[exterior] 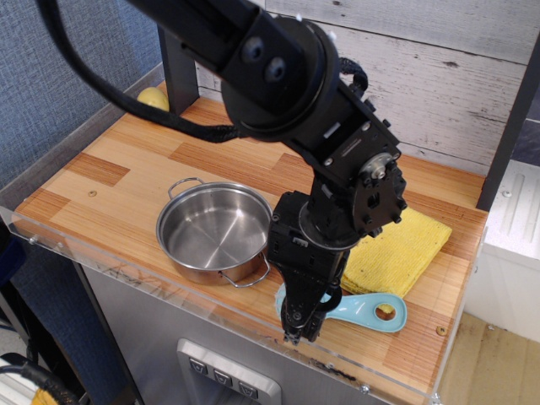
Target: Place the blue brush slightly below and to the right of the egg
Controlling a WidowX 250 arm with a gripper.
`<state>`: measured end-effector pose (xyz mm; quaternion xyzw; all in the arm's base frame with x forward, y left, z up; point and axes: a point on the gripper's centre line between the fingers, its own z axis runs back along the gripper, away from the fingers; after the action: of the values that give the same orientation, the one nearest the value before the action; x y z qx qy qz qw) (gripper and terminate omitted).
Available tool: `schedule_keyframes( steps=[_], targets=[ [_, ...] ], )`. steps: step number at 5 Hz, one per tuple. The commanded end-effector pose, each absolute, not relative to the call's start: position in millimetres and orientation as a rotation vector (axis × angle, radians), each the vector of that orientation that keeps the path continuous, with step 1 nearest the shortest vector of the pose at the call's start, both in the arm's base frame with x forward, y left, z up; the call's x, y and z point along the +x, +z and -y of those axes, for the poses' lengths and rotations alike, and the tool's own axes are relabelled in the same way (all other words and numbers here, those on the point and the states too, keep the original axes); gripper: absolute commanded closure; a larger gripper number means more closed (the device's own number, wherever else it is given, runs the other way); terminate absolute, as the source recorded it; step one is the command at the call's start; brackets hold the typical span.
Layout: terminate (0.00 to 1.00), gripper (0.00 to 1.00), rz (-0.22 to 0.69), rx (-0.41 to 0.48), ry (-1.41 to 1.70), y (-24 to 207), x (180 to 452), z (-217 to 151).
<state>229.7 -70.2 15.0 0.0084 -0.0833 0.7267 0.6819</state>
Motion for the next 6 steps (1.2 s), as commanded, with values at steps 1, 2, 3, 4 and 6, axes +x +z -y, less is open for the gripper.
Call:
schedule_keyframes(
  steps=[1,2,3,4,6],
  targets=[
    [0.00,1.00,0.253,-0.082,1.511,50,245,74],
    [0.00,1.00,0.297,-0.147,1.445,77,251,77],
    [0.00,1.00,0.355,-0.198,1.383,112,256,77],
    [0.00,1.00,0.414,-0.207,1.368,142,257,67],
    [0.00,1.00,0.446,-0.220,1.418,162,285,12]
  ],
)
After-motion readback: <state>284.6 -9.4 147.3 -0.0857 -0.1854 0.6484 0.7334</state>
